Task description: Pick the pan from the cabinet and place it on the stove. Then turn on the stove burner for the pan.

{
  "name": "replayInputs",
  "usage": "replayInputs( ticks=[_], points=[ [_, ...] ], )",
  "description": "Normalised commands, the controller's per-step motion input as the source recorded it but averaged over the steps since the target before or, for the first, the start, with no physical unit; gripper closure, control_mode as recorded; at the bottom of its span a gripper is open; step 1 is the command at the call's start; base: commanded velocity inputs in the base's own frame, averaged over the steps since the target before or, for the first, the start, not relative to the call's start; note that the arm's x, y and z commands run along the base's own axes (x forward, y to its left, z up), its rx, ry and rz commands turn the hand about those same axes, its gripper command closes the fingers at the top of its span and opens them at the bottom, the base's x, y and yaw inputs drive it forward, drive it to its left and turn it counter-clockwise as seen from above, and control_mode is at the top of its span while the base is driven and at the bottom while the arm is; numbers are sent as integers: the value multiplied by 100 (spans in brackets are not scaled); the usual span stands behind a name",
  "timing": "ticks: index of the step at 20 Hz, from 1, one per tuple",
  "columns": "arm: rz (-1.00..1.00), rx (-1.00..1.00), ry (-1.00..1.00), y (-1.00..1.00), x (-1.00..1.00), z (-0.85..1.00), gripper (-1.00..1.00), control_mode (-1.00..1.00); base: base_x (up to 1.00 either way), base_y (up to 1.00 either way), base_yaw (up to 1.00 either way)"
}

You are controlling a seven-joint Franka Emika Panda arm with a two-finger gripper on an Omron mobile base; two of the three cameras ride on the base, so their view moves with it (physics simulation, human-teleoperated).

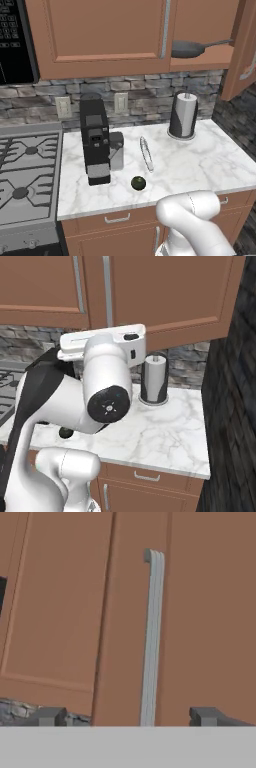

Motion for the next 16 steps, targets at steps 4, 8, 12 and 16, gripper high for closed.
replayInputs(
  ticks=[4, 8, 12, 16],
  points=[
    [0, -14, -8, 55, -45, 10, -100, -100, 0, 0, 0],
    [-1, -26, -4, 83, -27, 13, -100, -100, 0, 0, 0],
    [-4, -32, 0, 84, -5, 10, -100, -100, 0, 0, 0],
    [-10, -37, 4, 76, 5, 1, -100, -100, 0, 0, 0]
  ],
)
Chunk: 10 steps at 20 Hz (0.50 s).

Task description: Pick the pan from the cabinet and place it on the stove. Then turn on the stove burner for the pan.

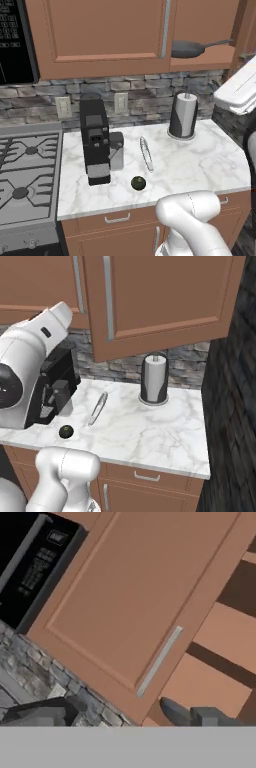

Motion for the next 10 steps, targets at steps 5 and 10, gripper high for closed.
replayInputs(
  ticks=[5, 10],
  points=[
    [-27, -32, 22, 33, 29, -1, -100, -100, 0, 0, 0],
    [-35, -26, 32, 3, 44, -7, -100, -100, 0, 0, 0]
  ],
)
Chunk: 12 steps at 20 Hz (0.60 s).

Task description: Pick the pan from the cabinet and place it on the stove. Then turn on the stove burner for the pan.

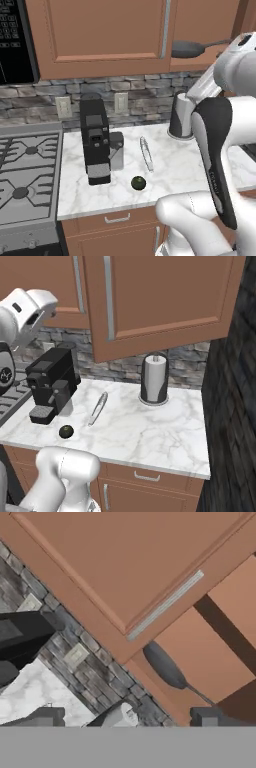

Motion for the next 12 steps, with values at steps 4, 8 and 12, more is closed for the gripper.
replayInputs(
  ticks=[4, 8, 12],
  points=[
    [-37, -22, 35, 0, 44, -12, -100, -100, 0, 0, 0],
    [-34, -23, 28, -2, 45, -17, -100, -100, 0, 0, 0],
    [-29, -20, 22, -20, 46, -17, -100, -100, 0, 0, 0]
  ],
)
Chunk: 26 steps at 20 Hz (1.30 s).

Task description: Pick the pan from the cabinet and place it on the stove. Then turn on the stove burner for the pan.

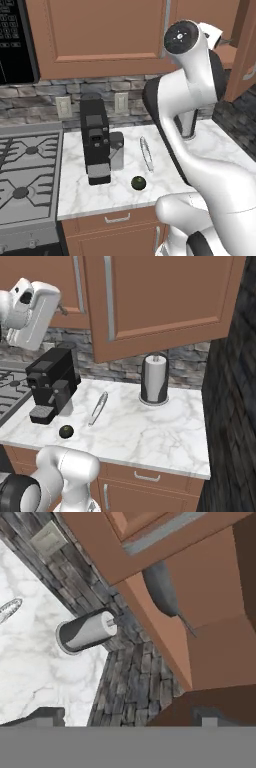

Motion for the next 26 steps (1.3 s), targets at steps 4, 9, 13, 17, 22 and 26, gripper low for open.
replayInputs(
  ticks=[4, 9, 13, 17, 22, 26],
  points=[
    [-25, -17, 20, -29, 49, -15, -100, -100, 0, 0, 0],
    [-20, -14, 14, -41, 34, -11, -100, -100, 0, 0, 0],
    [-16, -10, 8, -46, 11, -6, -100, -100, 0, 0, 0],
    [-14, -8, 3, -47, 0, -3, -100, -100, 0, 0, 0],
    [-12, -4, 2, -55, -3, -4, -100, -100, 0, 0, 0],
    [-13, -2, 0, -56, -25, -9, -100, -100, 0, 0, 0]
  ],
)
